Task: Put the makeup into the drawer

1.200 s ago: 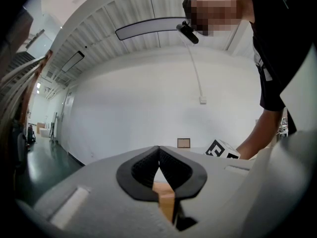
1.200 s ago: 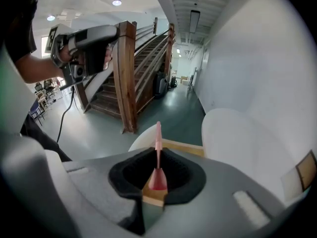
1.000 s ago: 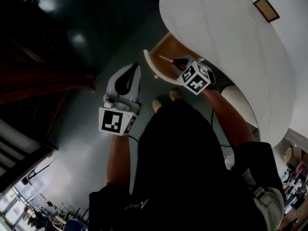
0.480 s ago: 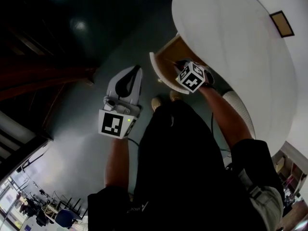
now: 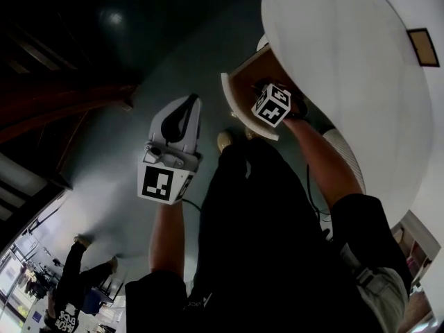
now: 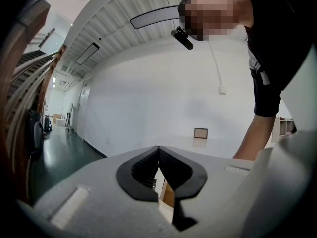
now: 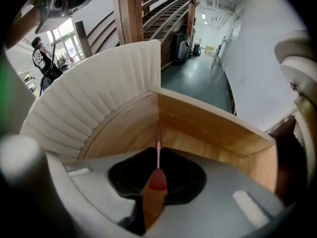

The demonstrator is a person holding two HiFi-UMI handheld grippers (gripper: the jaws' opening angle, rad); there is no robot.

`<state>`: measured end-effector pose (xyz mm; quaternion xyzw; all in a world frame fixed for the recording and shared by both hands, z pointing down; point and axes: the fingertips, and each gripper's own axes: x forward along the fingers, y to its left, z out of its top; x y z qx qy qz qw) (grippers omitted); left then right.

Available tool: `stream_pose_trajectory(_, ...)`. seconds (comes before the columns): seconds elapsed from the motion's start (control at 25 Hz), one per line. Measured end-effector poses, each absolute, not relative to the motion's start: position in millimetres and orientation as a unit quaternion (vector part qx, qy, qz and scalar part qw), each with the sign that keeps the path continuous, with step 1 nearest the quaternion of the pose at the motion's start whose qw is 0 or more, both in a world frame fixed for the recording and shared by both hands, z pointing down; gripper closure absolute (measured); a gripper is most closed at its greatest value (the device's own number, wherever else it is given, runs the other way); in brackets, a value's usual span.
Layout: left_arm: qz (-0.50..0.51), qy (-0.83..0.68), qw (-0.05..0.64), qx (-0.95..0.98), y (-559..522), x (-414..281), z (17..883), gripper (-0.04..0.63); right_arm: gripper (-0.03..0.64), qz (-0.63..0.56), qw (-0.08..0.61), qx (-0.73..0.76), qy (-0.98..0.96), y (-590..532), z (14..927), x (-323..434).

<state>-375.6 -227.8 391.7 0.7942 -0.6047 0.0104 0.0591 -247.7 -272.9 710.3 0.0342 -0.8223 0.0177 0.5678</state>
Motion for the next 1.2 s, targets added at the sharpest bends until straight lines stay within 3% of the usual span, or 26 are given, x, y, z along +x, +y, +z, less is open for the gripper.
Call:
stream_pose_trajectory(0.76, 0.017, -0.615, 0.069, 0.785, -237.4, -390.2, 411.6, 0.584, 0.564, 0.018, 0.607, 0.002, -0.794, -281.4, 754.4, -251.9)
stream_pose_trajectory(1.2, 0.001, -0.609, 0.053, 0.791, -239.0, -388.7, 403.9, 0.584, 0.548, 0.021, 0.588, 0.026, -0.808, -284.3, 735.3, -254.1)
